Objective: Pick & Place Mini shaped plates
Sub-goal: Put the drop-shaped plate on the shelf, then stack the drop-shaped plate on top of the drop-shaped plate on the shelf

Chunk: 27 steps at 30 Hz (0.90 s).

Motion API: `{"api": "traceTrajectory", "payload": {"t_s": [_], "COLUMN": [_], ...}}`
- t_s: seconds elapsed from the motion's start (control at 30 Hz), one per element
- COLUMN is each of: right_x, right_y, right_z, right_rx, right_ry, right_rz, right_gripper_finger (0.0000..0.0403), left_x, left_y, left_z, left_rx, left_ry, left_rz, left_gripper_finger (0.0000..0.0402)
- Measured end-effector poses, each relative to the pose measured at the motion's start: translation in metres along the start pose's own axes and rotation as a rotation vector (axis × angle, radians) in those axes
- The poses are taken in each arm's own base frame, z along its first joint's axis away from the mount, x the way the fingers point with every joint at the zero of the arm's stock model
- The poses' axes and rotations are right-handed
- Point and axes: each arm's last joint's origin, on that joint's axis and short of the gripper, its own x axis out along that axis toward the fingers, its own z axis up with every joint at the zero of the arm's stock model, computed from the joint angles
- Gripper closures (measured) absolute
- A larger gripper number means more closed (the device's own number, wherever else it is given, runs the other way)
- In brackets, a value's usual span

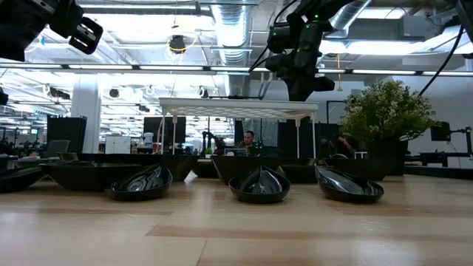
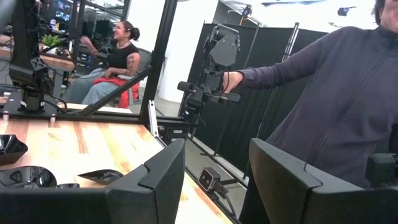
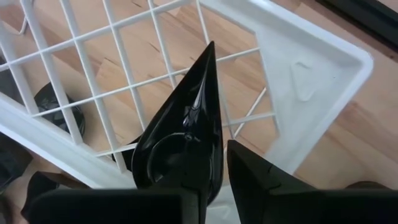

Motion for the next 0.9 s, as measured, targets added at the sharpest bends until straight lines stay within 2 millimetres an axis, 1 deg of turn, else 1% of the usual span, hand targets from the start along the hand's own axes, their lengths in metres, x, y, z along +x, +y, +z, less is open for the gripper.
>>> {"api": "traceTrajectory", "payload": {"t_s": [0.17,0.43,0.57,0.73,0.9], "right_x": [0.0000,0.0000,0.0000,-0.0001,-0.0002], "right_y": [0.0000,-0.0001,-0.0001,-0.0009,-0.0009], "right_z": [0.0001,0.0001,0.0001,0.0003,0.0000], "right_rx": [-0.007,-0.008,-0.006,0.018,0.019], "right_ry": [-0.001,-0.003,-0.002,-0.001,0.005], "right_rz": [0.000,-0.004,-0.003,-0.004,0.000], "right_gripper_finger": [0.0339,0.0268,0.0242,0.0230,0.0234], "left_x": [0.0000,0.0000,0.0000,0.0000,0.0000], "left_y": [0.0000,-0.0001,-0.0001,-0.0001,-0.0001], "left_z": [0.0001,0.0001,0.0001,0.0002,0.0004], "left_rx": [0.001,0.002,0.002,0.002,0.004], "left_ry": [-0.001,-0.001,-0.001,-0.001,-0.003], "left_rz": [0.000,-0.001,0.000,-0.001,-0.001], "left_gripper_finger": [0.0219,0.0219,0.0219,0.0219,0.0219]}}
